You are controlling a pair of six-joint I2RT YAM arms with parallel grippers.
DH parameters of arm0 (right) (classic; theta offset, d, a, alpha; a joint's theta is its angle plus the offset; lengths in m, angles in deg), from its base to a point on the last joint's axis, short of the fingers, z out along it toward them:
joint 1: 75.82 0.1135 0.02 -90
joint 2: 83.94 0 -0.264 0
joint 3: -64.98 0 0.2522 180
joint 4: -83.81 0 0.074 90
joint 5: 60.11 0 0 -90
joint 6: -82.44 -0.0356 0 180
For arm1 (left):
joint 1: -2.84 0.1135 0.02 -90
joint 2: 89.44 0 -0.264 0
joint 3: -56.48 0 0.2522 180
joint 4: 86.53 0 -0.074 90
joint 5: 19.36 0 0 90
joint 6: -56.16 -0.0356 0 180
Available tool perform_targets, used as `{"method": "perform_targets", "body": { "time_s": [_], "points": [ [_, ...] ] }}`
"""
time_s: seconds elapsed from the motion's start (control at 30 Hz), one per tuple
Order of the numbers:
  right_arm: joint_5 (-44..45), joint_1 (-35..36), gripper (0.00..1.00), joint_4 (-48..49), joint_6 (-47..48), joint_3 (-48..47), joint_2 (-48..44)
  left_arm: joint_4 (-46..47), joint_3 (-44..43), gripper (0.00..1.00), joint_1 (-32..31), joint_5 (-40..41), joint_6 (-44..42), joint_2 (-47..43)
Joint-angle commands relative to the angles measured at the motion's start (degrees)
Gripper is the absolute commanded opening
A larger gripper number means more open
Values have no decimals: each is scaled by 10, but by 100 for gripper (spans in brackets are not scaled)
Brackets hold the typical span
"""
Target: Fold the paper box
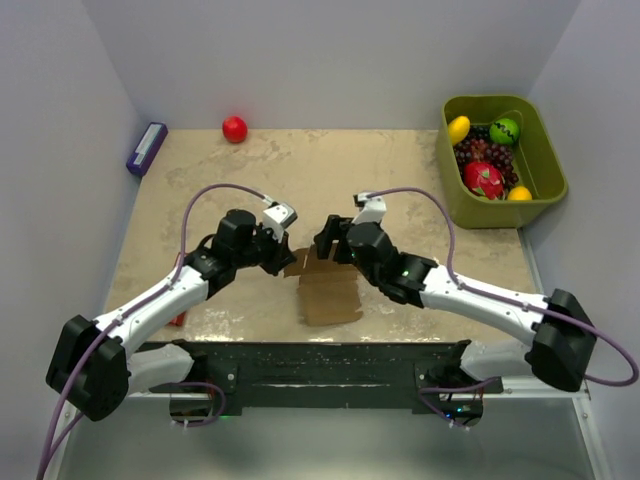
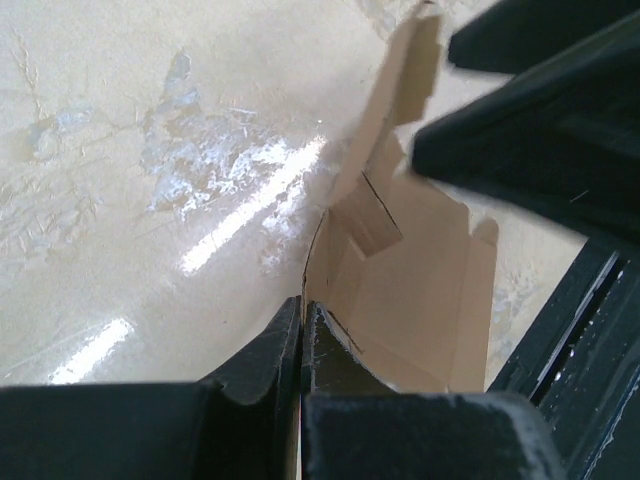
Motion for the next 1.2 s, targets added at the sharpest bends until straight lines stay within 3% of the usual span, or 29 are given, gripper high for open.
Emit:
{"method": "perform_targets", "body": {
  "time_s": [0.0, 0.13, 0.27, 0.53, 1.17],
  "points": [
    [-52, -28, 81, -27, 123, -5, -75, -9, -22, 0, -2, -12, -48, -23],
    [-173, -47, 83, -48, 217, -13, -118, -15, -24, 0, -2, -74, -79, -28],
    [-237, -47, 77, -119, 312, -37, -103, -22, -28, 0, -2, -134, -101, -26],
    [-225, -48, 72, -160, 377, -23, -93, -35, -29, 0, -1, -156, -128, -22],
    [-236, -26, 47, -169, 390, -26, -45, -30, -29, 0, 0, -164, -127, -10]
  ]
}}
